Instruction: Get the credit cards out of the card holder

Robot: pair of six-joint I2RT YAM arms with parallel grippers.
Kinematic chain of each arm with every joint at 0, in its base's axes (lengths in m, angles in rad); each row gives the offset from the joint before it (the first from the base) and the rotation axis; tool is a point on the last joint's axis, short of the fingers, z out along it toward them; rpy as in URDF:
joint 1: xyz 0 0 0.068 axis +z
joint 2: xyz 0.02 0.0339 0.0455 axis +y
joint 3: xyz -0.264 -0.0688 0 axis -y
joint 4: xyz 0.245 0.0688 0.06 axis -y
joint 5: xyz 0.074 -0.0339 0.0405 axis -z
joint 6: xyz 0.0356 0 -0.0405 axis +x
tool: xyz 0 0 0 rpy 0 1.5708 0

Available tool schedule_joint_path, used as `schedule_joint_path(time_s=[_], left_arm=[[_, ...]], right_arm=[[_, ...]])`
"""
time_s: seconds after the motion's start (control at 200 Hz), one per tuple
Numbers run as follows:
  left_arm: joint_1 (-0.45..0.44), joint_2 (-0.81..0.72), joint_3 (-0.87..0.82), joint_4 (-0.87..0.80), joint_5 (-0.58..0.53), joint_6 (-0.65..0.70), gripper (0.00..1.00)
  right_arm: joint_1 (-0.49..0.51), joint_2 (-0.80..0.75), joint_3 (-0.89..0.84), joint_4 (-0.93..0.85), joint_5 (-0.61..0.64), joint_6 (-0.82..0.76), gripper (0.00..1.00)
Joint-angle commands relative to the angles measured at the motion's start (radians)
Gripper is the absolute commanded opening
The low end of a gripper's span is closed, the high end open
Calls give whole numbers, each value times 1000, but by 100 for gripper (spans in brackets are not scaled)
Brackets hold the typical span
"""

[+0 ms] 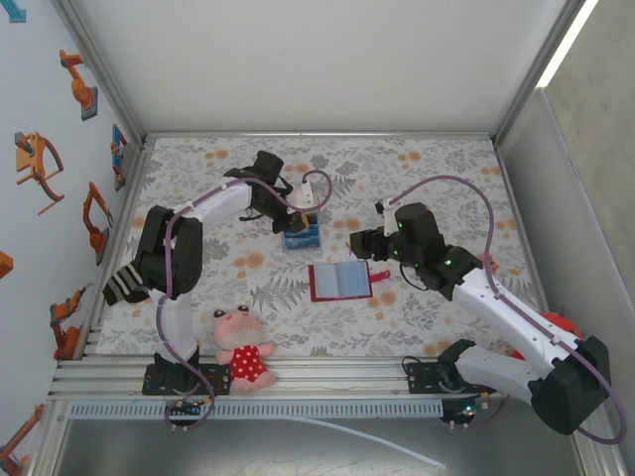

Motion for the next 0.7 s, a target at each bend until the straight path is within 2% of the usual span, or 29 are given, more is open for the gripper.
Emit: schedule_joint_path(time_s=[0.0,0.085,0.471,0.491,0.536,0.556,0.631,0.696], left_arm=[[3,15,32,-27,21,17,18],[3,13,35,-26,22,14,25],[3,-74,28,-25,18,-15,27],[3,-84,25,-23,16,-20,31],[3,-105,15,-15,13,-31,33],[3,-116,8,-9,10,-36,37],[3,-163,-21,23,2,-60,43],[3,-206,-57,60,-11,-86,53]], right_arm=[[0,6,41,-7,5,12,72],[-1,9,43,-7,4,12,72],[0,30,59,-17,2,13,71],[0,32,60,-16,3,13,71],[0,30,60,-17,8,15,71],[0,30,60,-17,9,15,71],[0,27,60,-17,14,15,71],[0,26,60,-18,22,16,71]])
